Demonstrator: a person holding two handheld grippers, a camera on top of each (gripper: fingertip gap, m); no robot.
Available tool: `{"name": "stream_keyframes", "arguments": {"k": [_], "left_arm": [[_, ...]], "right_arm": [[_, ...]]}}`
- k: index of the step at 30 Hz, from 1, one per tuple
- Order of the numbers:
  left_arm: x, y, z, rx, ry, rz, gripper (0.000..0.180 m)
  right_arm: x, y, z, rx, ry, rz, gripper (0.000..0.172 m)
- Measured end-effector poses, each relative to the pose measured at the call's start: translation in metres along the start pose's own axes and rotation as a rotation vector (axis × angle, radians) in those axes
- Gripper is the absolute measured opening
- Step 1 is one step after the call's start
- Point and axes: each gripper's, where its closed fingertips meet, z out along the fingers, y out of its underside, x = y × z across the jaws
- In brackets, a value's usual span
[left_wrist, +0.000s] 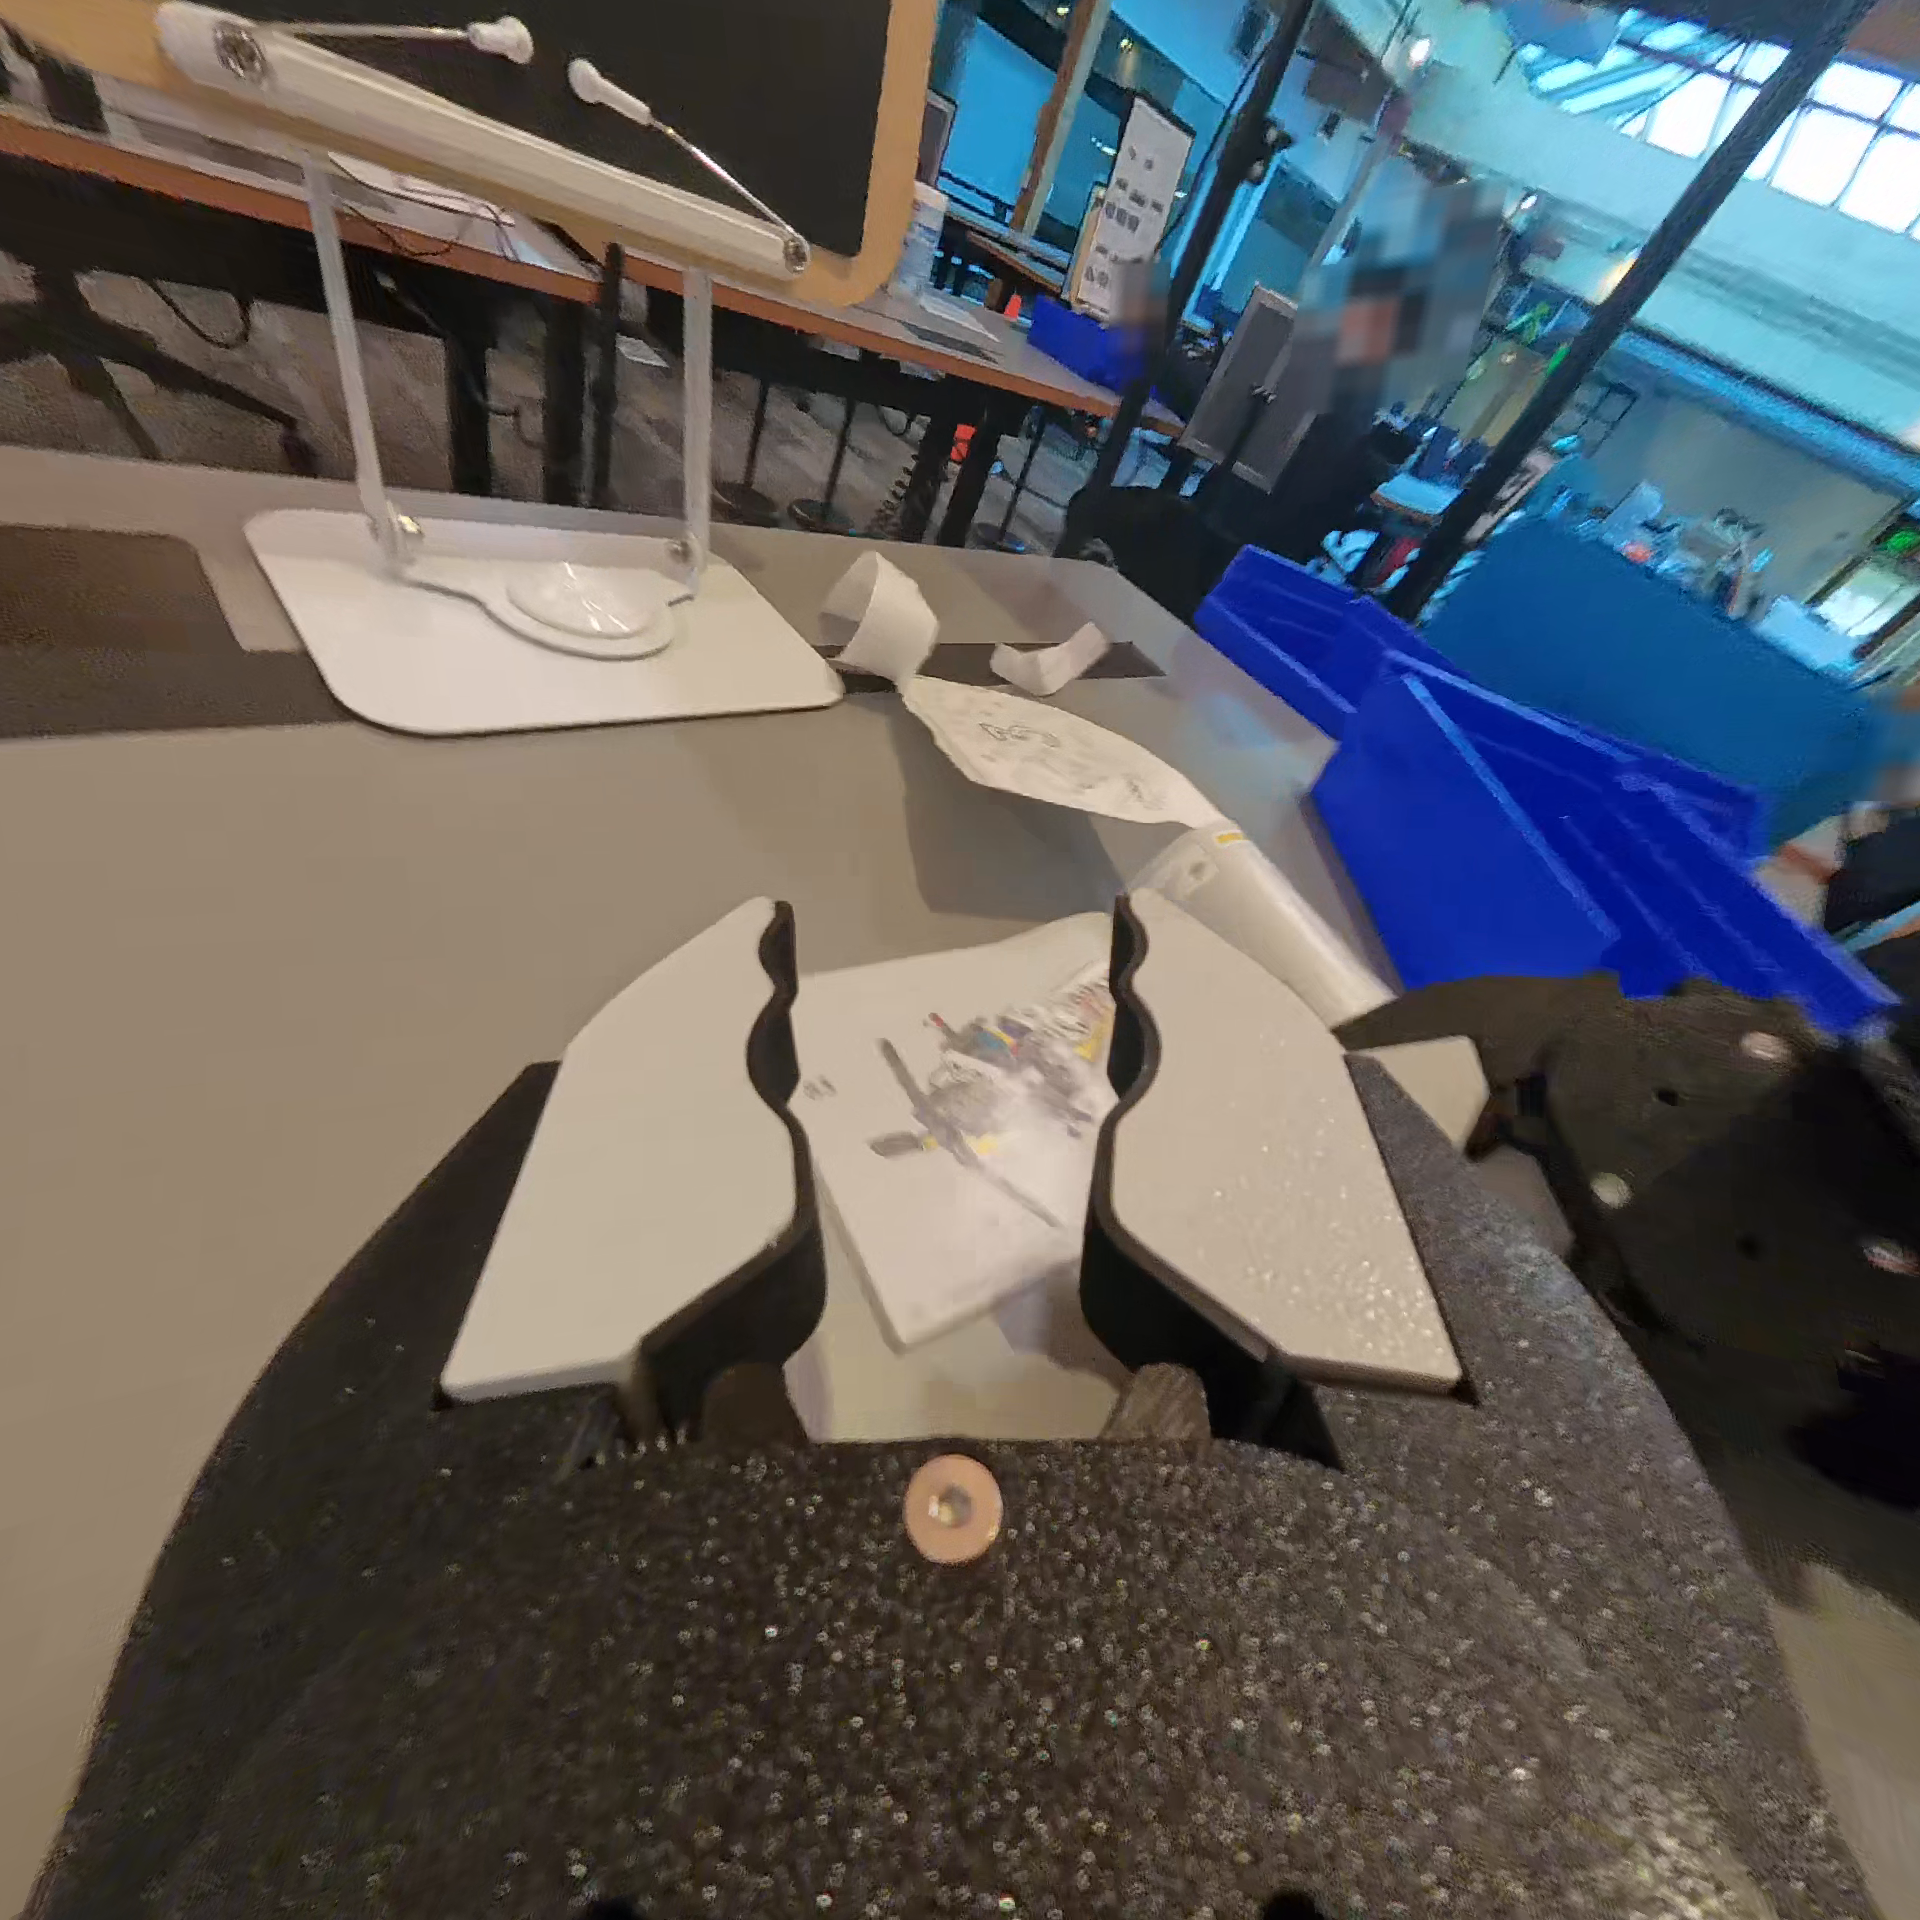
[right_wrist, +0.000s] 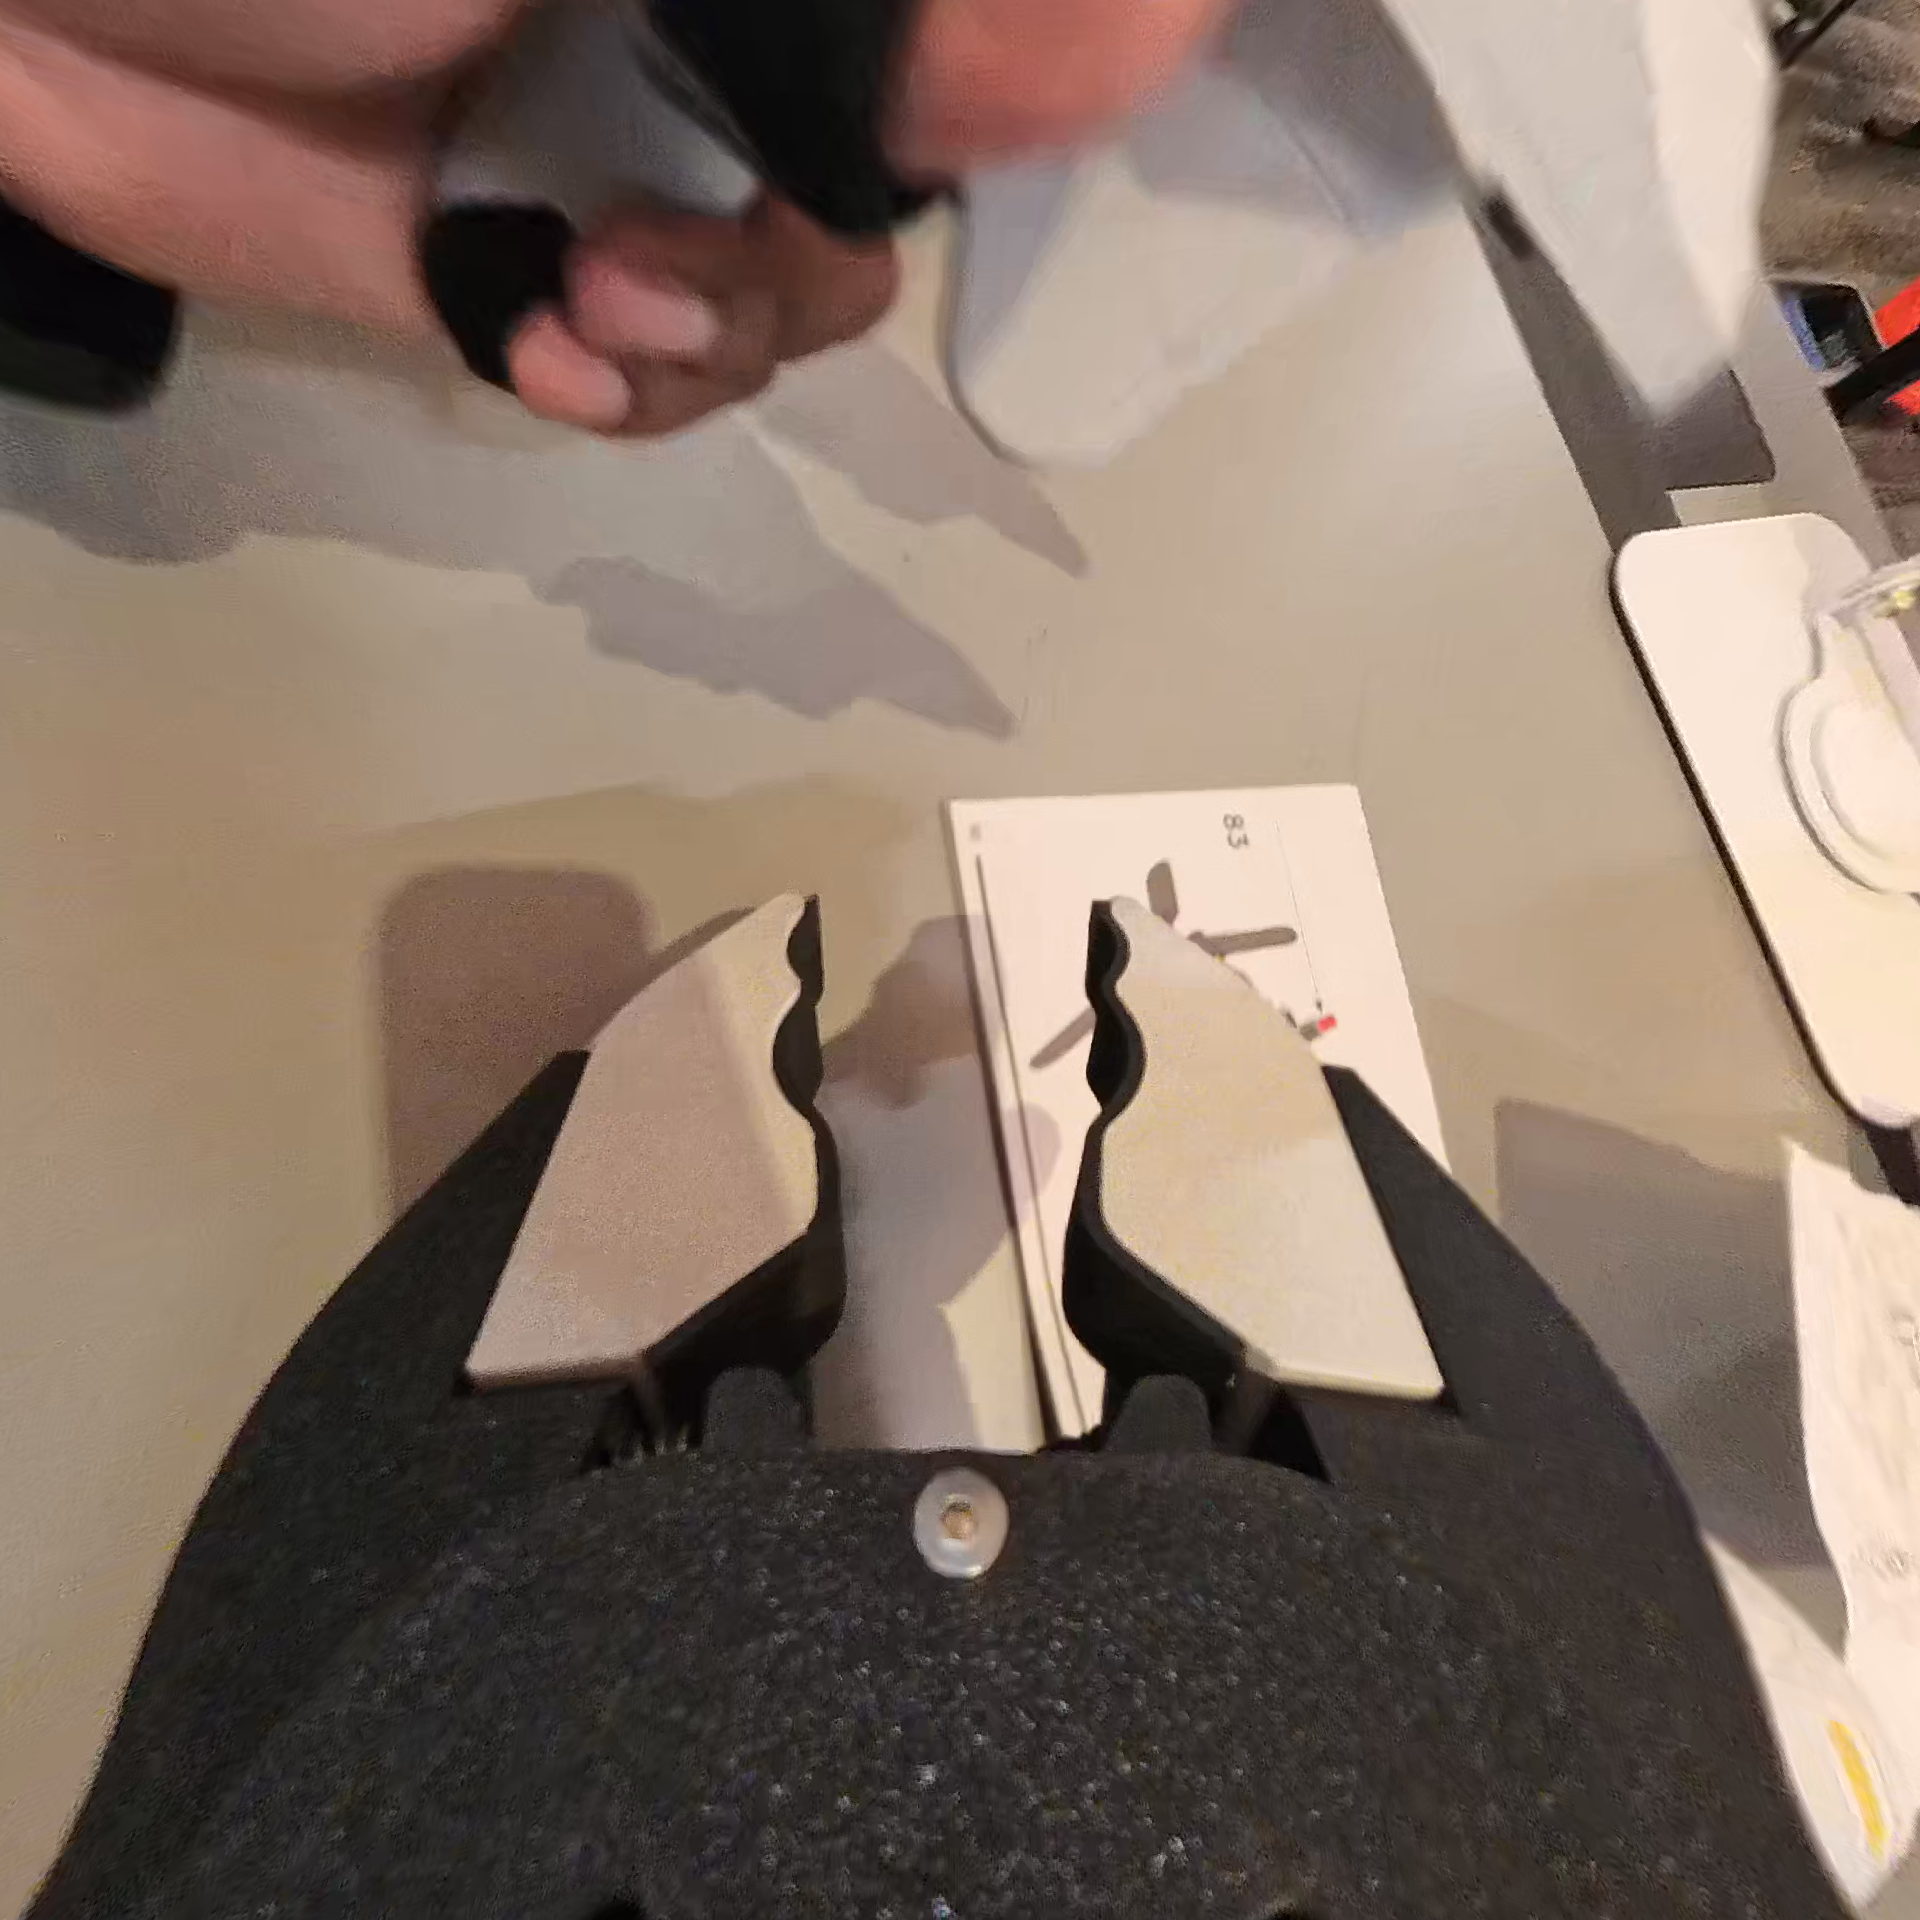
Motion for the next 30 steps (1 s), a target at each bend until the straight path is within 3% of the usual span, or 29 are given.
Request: {"name": "stream_keyframes", "arguments": {"k": [3, 9, 13, 19, 24, 30], "left_arm": [[-0.023, 0.009, 0.019, -0.002, -0.043, 0.024, 0.058], [-0.042, 0.019, 0.008, 0.023, 0.012, -0.145, 0.052], [-0.048, 0.02, 0.005, 0.027, 0.016, -0.178, 0.05], [-0.043, 0.026, 0.008, 0.008, 0.064, -0.216, 0.048], [-0.044, 0.034, 0.012, -0.016, 0.075, -0.23, 0.047], [-0.045, 0.039, 0.013, -0.033, 0.101, -0.29, 0.047]], "right_arm": [[0.0, -0.001, 0.023, -0.027, -0.031, 0.024, 0.049], [0.004, 0.003, 0.047, -0.026, -0.066, 0.081, 0.046], [0.01, -0.005, 0.047, 0.022, -0.1, 0.146, 0.033], [0.011, 0.002, 0.048, 0.021, -0.151, 0.18, 0.031], [0.006, 0.009, 0.052, -0.023, -0.15, 0.15, 0.029], [0.006, 0.01, 0.053, -0.034, -0.112, 0.122, 0.013]]}}
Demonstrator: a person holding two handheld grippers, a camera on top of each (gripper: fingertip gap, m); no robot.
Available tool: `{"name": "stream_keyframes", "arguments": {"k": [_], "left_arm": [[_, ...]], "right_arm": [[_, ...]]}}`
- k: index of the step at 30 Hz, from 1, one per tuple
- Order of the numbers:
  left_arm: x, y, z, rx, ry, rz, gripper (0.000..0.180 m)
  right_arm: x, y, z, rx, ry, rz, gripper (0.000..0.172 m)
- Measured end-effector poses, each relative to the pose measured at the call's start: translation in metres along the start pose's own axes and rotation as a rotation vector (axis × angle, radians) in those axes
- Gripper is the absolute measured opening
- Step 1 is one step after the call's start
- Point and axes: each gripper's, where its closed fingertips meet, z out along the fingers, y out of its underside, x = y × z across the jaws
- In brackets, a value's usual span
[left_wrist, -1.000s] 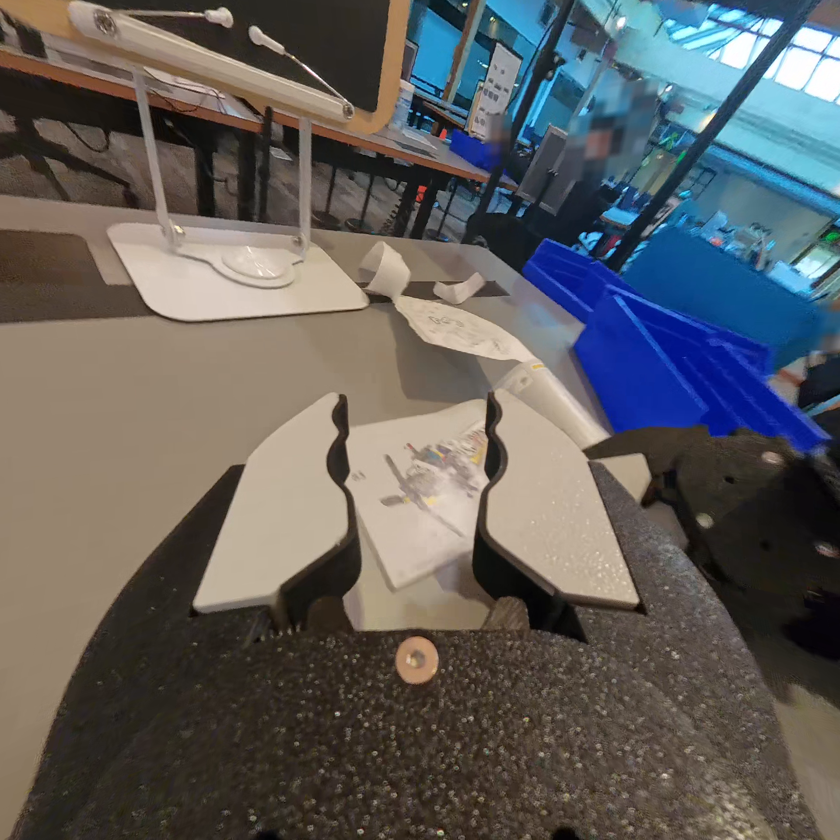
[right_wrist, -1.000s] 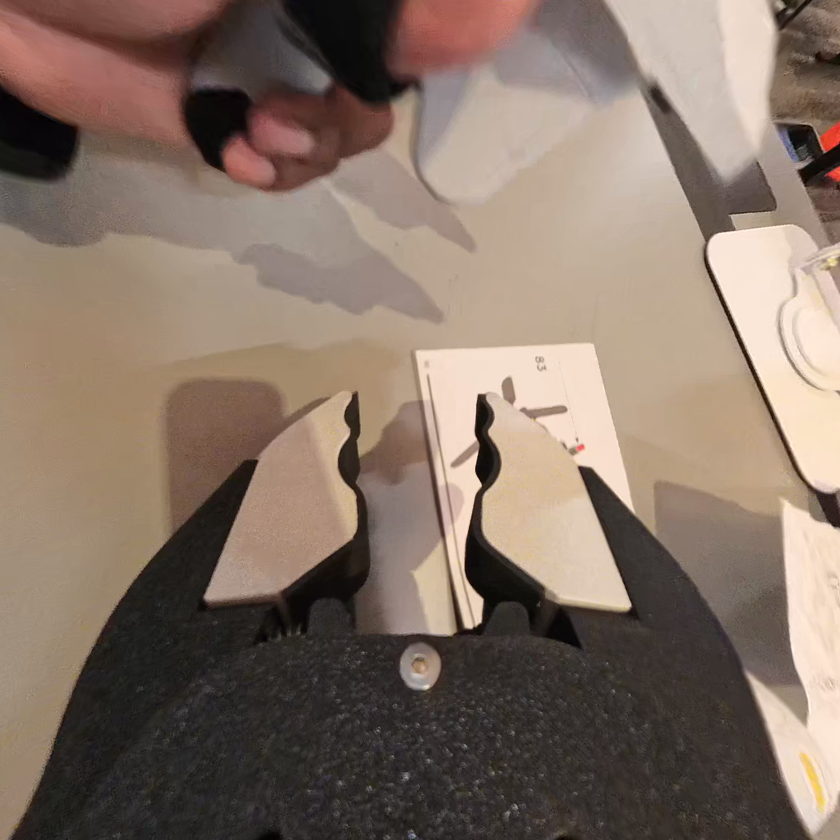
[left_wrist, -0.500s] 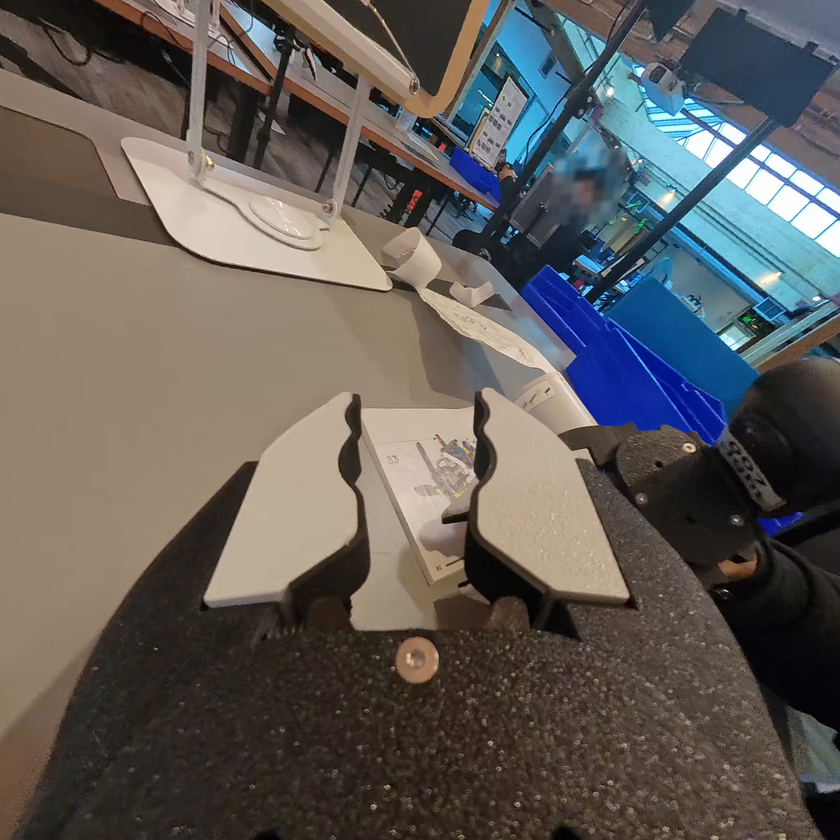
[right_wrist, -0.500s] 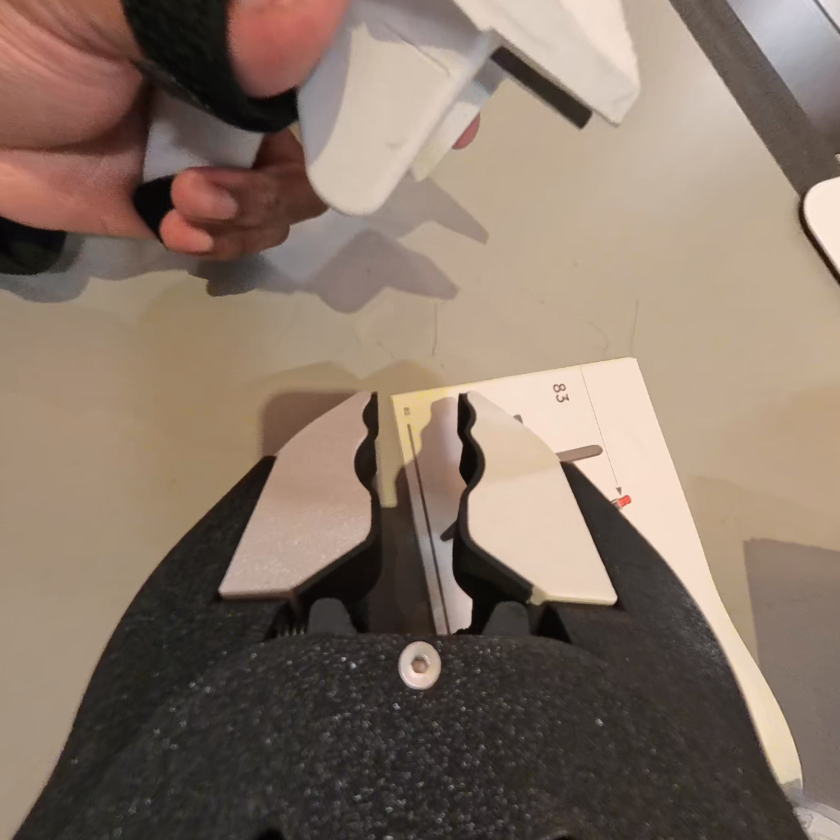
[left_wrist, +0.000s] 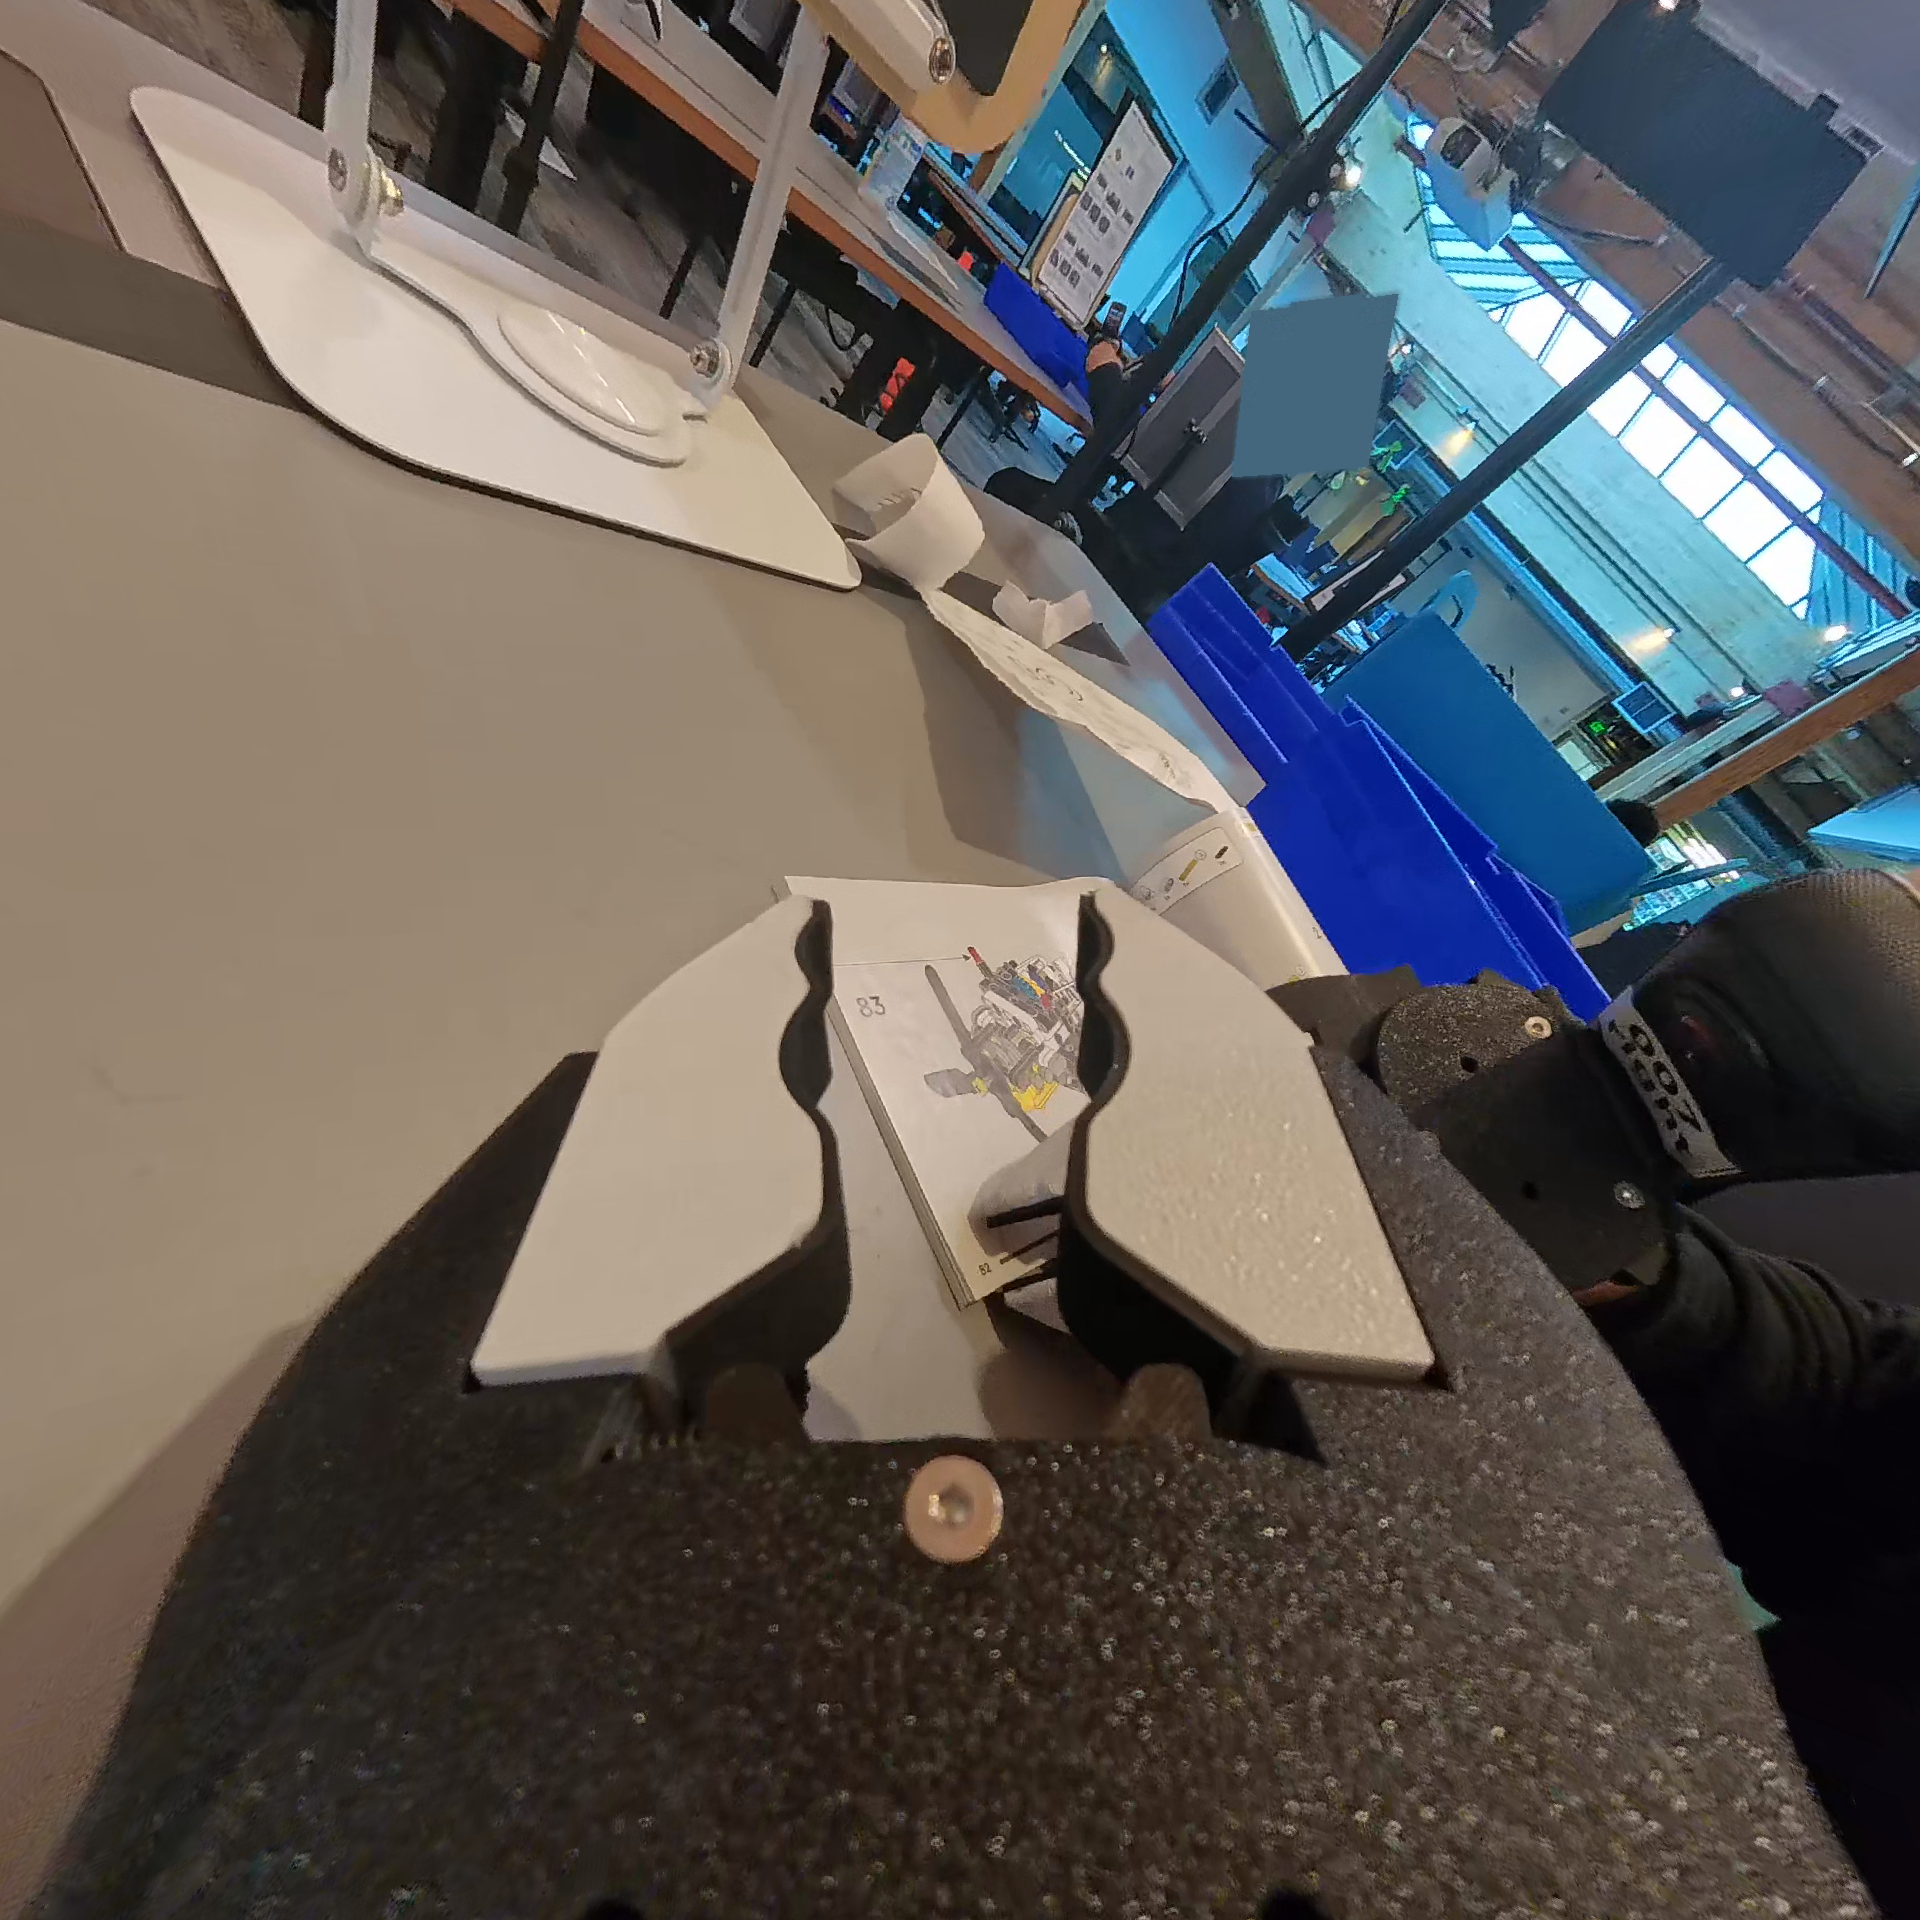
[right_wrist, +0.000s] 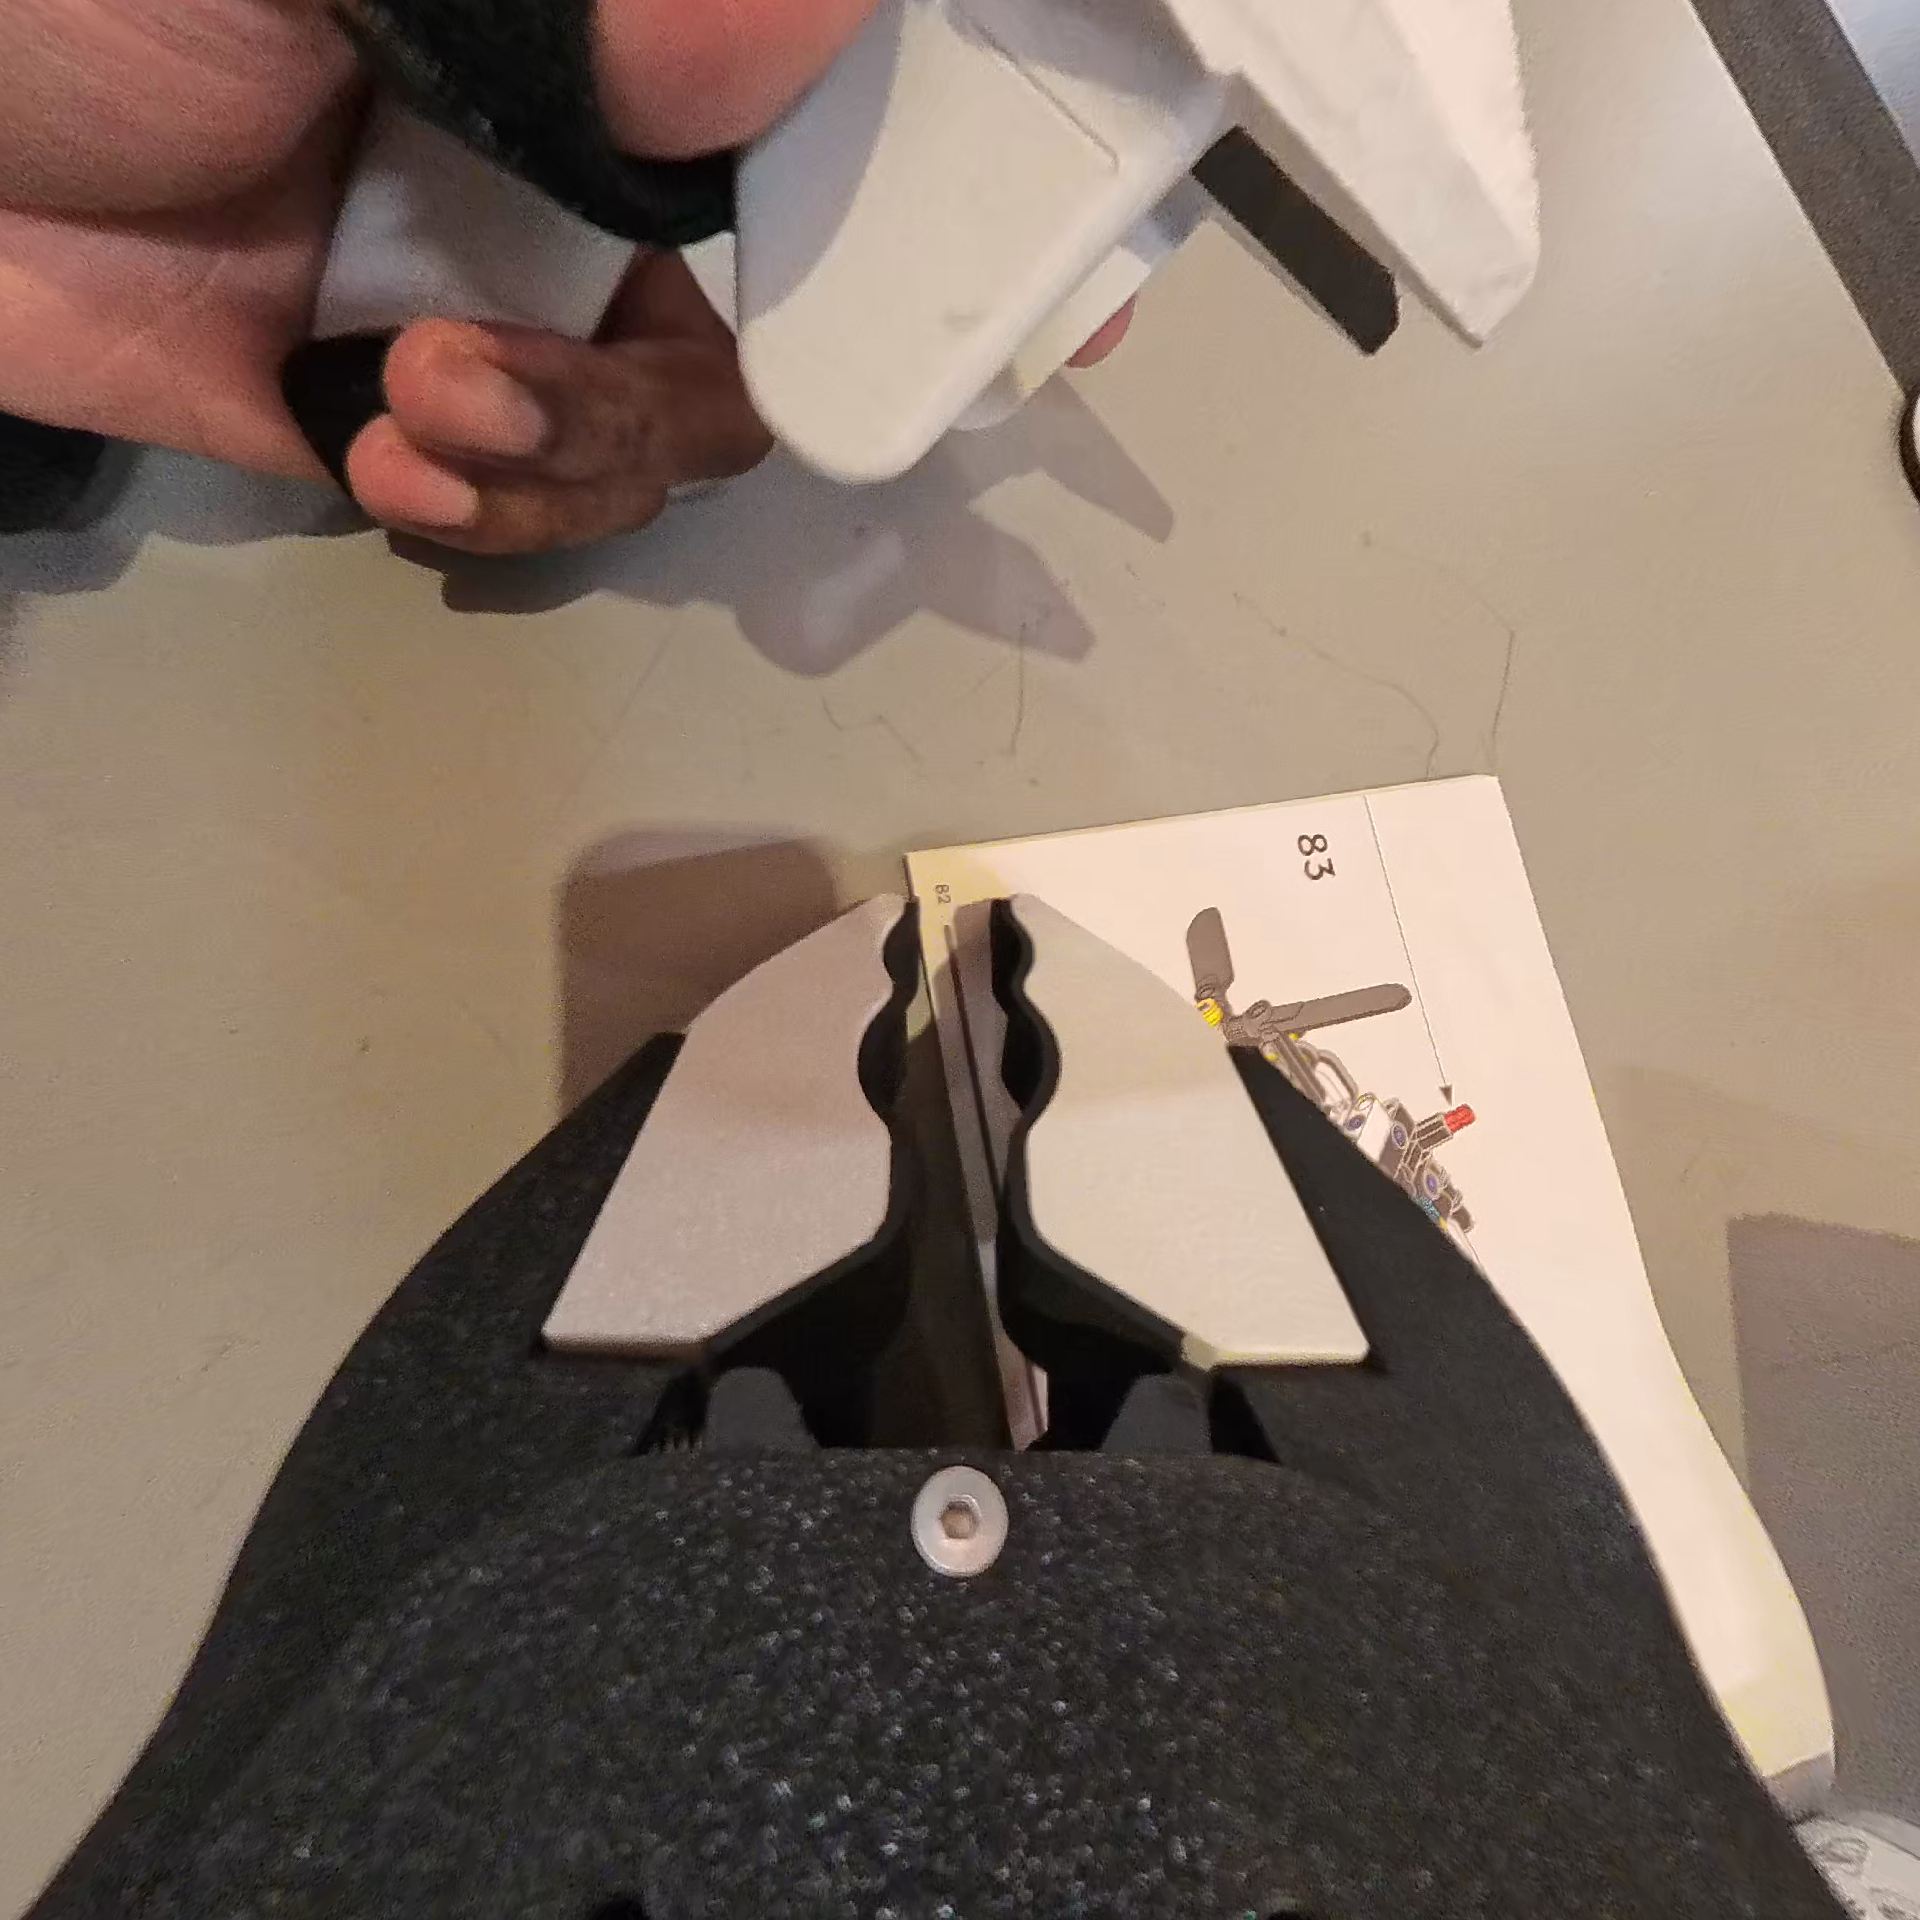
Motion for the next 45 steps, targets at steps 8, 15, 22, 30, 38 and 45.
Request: {"name": "stream_keyframes", "arguments": {"k": [8, 15, 22, 30, 38, 45], "left_arm": [[0.003, 0.001, -0.001, -0.011, 0.01, 0.004, 0.047], [0.002, 0.005, 0.0, -0.036, -0.003, 0.03, 0.047], [0.0, 0.01, 0.001, -0.07, -0.016, 0.042, 0.047], [-0.007, 0.033, 0.0, -0.323, -0.087, 0.311, 0.046], [-0.009, 0.037, 0.0, -0.351, -0.094, 0.31, 0.046], [-0.006, 0.037, -0.001, -0.351, -0.09, 0.292, 0.045]], "right_arm": [[-0.001, -0.001, -0.002, 0.014, -0.015, 0.028, 0.009], [0.002, -0.002, -0.004, 0.027, 0.001, 0.038, 0.0], [0.008, -0.001, -0.008, 0.033, 0.032, 0.086, 0.0], [0.018, -0.001, -0.02, 0.059, 0.074, 0.153, 0.0], [0.003, -0.008, -0.014, 0.089, 0.047, 0.021, 0.01], [-0.005, -0.008, -0.001, 0.042, 0.014, -0.032, 0.023]]}}
